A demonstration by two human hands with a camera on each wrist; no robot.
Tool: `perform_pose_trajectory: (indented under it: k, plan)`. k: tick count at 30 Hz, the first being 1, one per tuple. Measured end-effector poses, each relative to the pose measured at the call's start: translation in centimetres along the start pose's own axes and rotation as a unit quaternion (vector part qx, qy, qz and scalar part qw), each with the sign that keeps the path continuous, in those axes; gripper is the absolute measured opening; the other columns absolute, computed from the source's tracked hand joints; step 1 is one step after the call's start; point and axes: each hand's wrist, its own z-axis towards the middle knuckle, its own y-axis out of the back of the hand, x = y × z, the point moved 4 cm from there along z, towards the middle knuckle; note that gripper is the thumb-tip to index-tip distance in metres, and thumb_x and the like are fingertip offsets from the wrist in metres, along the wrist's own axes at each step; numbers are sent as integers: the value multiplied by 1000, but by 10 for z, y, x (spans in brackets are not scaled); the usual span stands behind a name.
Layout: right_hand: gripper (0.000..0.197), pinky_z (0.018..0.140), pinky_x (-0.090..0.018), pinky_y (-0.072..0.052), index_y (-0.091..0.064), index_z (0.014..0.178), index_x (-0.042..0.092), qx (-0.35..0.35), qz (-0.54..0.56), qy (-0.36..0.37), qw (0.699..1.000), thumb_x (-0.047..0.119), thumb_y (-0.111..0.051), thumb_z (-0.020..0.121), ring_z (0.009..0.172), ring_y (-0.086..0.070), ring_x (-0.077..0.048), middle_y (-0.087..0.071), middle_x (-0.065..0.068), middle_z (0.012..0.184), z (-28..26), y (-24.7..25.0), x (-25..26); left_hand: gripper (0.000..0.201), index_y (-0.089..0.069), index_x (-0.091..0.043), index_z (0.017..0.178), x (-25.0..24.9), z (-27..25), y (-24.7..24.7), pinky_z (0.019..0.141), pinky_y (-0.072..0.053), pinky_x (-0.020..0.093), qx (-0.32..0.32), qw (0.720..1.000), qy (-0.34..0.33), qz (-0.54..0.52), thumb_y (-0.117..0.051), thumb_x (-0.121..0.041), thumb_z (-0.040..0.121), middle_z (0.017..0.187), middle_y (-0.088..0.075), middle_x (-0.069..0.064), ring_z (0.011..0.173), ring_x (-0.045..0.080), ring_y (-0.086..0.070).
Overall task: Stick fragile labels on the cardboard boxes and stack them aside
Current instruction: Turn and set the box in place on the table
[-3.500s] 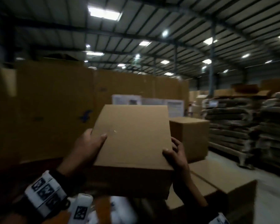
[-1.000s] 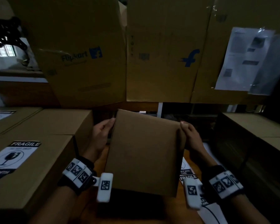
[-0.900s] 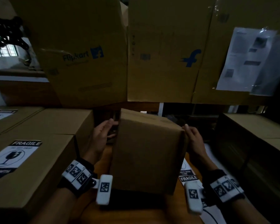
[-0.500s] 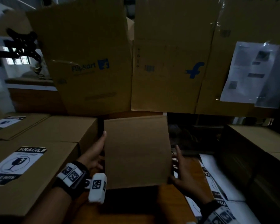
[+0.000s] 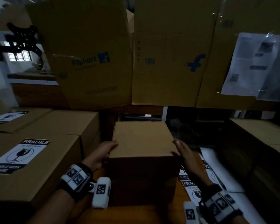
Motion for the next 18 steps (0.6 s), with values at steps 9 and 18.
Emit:
perform_pose_trajectory:
  k: [9, 18]
  plan:
    - [80, 93, -40, -52, -31, 139, 47, -59, -146, 85, 984, 50, -75, 72, 120, -47, -8, -38, 19, 132, -10, -10, -10, 32, -55, -9, 124, -9, 7, 12, 88, -53, 42, 9, 996, -91, -23, -61, -7, 92, 113, -65, 15, 103, 30, -63]
    - [65, 78, -24, -51, -30, 135, 39, -23, -174, 51, 983, 33, -72, 86, 95, -59, -4, -53, 9, 118, -32, -41, -17, 36, -51, -8, 113, -9, 24, 42, 78, -57, 43, 24, 987, -132, 86, -53, 17, 87, 112, -60, 11, 104, 32, -60]
